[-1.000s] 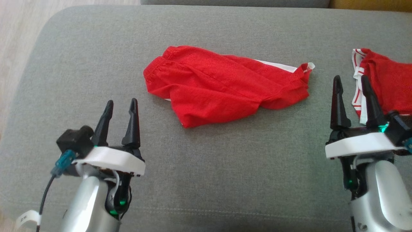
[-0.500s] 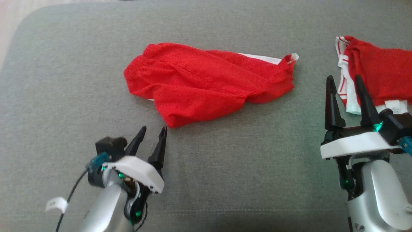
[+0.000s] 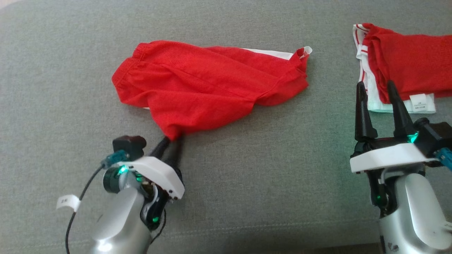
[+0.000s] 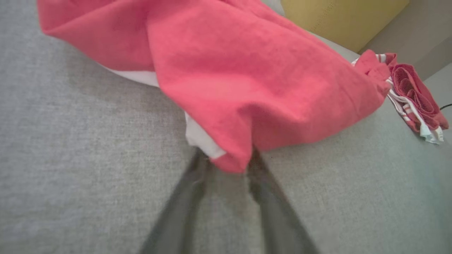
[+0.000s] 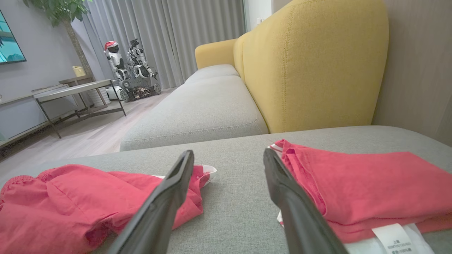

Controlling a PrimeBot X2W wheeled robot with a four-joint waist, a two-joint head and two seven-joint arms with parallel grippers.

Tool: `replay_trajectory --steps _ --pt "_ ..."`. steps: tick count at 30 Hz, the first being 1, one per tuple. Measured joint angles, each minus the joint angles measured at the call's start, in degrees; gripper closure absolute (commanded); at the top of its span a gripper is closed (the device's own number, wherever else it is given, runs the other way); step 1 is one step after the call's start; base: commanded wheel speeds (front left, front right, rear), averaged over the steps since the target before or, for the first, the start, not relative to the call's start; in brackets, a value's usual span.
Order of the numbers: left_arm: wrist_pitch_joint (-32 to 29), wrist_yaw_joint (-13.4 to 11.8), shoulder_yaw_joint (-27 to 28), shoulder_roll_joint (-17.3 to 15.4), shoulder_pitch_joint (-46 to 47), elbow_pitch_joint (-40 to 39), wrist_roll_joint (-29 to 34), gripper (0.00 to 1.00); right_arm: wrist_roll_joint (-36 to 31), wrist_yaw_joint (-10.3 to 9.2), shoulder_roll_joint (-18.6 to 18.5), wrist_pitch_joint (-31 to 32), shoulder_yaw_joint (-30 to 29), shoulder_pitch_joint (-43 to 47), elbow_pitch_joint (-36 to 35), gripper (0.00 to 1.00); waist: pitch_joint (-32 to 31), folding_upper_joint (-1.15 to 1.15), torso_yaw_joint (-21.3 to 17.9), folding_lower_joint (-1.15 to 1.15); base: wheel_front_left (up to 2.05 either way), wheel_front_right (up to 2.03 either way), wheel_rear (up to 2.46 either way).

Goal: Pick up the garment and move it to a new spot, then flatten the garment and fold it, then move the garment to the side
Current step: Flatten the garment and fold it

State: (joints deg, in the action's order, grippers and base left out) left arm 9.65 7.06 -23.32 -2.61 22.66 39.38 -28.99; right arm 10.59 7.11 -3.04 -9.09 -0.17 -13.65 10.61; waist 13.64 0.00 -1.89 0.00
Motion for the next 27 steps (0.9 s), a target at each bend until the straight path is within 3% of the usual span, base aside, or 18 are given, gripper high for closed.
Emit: replay_trajectory --steps 8,18,27 --pt "4.0 0.0 2.7 0.2 1.1 -2.0 -2.7 1.00 0.0 0.00 0.0 -0.5 -0.3 0.0 1.1 0.00 -1.7 0.00 0.4 0.00 0.00 0.00 0.00" --pt "4.6 0.0 15.2 0.1 1.1 -18.3 -6.0 1.00 0.0 0.00 0.0 -0.5 -0.4 0.1 1.6 0.00 -5.3 0.00 2.0 0.00 0.00 0.00 0.00" --pt "1.0 -1.6 13.2 0.2 5.1 -29.4 -5.9 1.00 1.5 0.00 0.0 -1.1 0.7 0.2 2.7 0.00 -7.5 0.00 1.1 0.00 0.00 0.00 0.00"
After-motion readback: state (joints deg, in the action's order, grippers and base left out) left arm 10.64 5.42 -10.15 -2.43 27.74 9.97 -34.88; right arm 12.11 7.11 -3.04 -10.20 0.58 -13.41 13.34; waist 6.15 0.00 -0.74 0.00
